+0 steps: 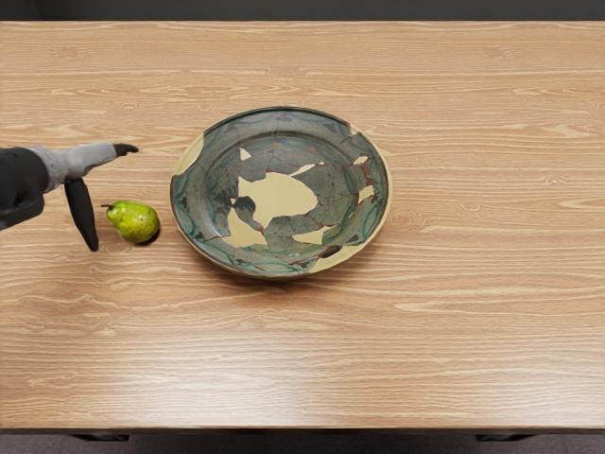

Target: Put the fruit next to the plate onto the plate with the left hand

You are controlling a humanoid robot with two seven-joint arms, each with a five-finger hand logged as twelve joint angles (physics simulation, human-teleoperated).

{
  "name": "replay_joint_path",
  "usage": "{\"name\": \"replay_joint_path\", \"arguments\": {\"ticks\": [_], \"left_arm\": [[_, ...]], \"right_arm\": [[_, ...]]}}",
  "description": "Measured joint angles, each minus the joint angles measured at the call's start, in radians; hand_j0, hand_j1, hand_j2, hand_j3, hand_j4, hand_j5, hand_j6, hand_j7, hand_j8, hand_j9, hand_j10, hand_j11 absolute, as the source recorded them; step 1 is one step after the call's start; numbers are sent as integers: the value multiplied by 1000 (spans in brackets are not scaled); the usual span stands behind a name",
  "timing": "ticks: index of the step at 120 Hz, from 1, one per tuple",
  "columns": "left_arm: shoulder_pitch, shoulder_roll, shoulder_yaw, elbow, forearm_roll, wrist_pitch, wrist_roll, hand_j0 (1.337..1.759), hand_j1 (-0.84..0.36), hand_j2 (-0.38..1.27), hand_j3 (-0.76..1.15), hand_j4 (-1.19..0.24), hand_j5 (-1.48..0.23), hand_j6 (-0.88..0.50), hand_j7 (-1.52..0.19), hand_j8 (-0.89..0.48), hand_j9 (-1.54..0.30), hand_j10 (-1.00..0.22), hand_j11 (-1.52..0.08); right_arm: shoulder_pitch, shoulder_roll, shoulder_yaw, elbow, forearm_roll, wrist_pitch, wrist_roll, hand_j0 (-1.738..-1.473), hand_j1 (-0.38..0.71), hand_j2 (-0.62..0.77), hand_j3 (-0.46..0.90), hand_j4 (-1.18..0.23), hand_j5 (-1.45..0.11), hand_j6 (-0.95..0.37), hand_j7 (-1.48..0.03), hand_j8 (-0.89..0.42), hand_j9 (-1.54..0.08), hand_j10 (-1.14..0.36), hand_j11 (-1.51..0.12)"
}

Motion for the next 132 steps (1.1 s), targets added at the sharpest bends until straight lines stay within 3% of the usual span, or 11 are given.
{"name": "replay_joint_path", "arguments": {"ticks": [44,118,132], "left_arm": [[38,-45,1,3,64,4,0,1658,293,12,0,-55,-64,-57,-64,-56,-64,-54,-63],[95,-74,2,34,176,26,0,1658,85,48,0,-229,-290,-231,-290,-231,-290,-228,-290],[96,-123,2,51,201,41,0,1658,70,51,0,-241,-306,-243,-306,-242,-306,-240,-305]], "right_arm": [[-1,0,0,0,0,0,0,-1658,-349,0,0,0,0,-1,0,0,0,0,0],[-2,0,-2,0,0,0,0,-1658,-349,0,0,0,0,0,0,0,0,0,0],[-2,0,-2,0,0,0,0,-1658,-349,0,0,0,0,0,0,0,0,0,0]]}}
